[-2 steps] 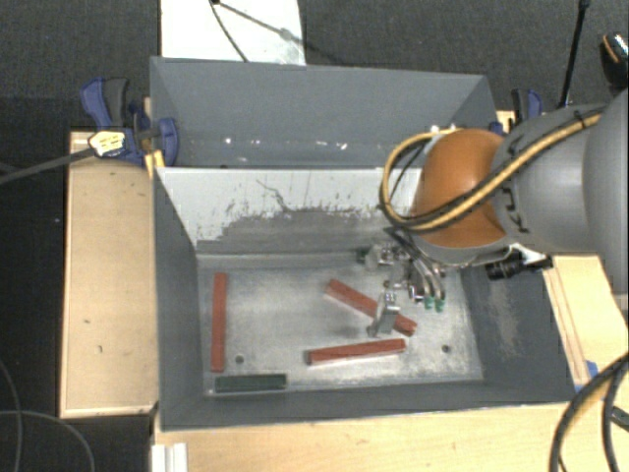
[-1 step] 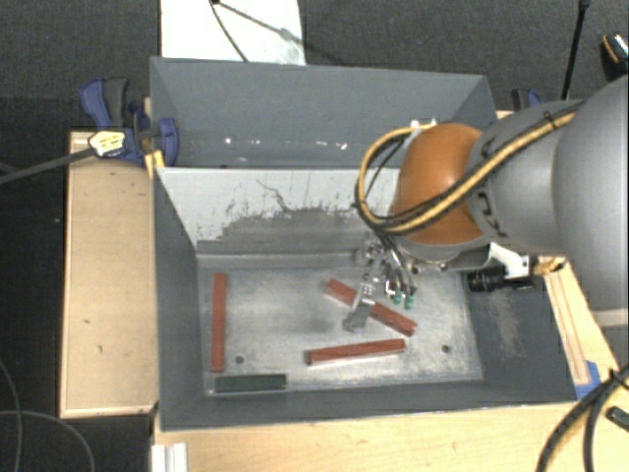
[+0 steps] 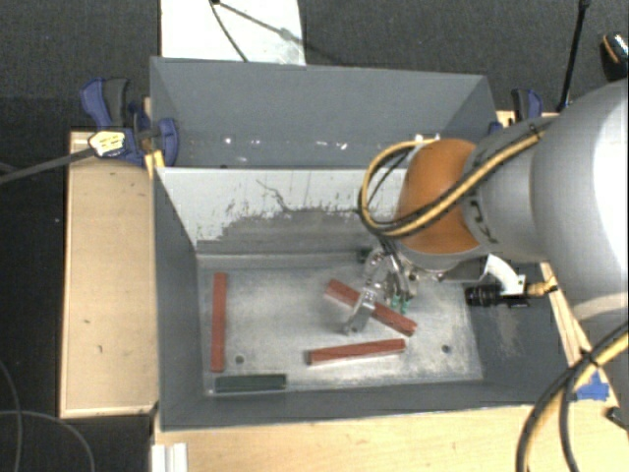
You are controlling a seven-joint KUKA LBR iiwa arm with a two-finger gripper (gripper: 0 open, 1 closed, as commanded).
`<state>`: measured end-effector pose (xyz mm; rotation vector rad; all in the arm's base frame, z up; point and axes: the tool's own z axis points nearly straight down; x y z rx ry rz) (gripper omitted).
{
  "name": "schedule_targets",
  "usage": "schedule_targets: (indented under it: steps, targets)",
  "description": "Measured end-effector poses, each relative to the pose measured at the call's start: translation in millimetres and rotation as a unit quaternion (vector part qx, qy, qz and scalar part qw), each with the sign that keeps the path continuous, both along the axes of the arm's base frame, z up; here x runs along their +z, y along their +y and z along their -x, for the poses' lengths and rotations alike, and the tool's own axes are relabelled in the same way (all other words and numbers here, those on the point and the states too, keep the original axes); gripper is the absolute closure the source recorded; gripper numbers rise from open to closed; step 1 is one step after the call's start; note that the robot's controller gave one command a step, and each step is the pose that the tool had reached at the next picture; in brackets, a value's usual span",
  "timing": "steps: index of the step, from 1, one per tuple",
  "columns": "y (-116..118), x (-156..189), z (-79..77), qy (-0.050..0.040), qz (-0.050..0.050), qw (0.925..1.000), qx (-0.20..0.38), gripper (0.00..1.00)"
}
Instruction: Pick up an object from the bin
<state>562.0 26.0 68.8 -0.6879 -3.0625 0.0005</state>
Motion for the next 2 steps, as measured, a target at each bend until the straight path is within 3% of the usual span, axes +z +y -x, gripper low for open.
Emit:
schedule_targets:
  steps: [1,2]
  targets:
    - [-0.1,0.4,-0.2,-0.0002,0.0,1.0,0.002,0.0]
    - [-0.1,0.8,-0.3,-0.0004,0.0,1.0,0.004,1.0]
